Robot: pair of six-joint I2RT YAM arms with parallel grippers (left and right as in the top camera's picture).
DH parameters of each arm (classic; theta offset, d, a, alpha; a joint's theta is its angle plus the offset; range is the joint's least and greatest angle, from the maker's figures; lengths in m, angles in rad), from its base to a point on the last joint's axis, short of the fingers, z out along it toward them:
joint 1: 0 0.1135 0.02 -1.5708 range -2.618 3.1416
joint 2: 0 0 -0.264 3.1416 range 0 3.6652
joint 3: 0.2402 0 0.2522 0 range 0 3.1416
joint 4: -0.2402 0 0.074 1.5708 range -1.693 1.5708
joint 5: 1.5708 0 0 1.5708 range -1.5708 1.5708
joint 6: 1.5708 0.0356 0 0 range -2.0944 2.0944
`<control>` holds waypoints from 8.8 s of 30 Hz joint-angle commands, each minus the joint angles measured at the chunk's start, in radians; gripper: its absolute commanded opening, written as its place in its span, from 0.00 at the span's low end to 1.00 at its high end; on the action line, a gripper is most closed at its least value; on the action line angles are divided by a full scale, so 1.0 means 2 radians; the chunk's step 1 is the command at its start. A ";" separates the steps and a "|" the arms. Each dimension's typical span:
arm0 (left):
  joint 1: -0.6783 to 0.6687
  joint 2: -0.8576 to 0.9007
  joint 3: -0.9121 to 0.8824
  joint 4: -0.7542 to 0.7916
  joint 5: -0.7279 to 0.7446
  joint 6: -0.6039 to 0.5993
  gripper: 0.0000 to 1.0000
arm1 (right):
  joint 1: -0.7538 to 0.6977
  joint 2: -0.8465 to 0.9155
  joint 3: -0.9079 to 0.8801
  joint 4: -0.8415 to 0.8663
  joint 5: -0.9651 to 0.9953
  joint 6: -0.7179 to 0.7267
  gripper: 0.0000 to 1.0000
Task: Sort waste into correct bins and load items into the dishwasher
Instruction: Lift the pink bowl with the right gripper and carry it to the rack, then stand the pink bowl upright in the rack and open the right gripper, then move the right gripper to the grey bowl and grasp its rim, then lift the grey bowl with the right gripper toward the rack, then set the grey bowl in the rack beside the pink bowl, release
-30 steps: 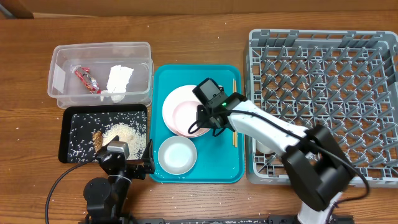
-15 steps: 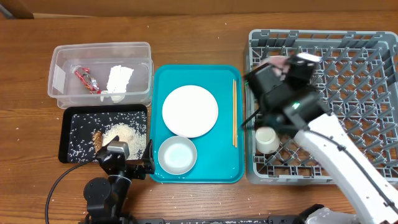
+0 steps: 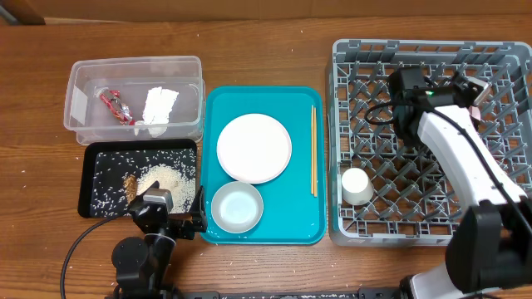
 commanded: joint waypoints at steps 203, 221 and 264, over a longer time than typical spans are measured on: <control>-0.004 -0.005 -0.003 0.002 0.004 0.009 1.00 | 0.264 -0.127 0.064 -0.012 0.067 -0.002 0.04; -0.004 -0.005 -0.003 0.002 0.004 0.009 1.00 | -0.054 0.003 0.015 0.007 0.028 -0.021 0.04; -0.004 -0.005 -0.003 0.002 0.004 0.009 1.00 | 0.246 -0.027 0.136 -0.002 -0.405 -0.128 0.77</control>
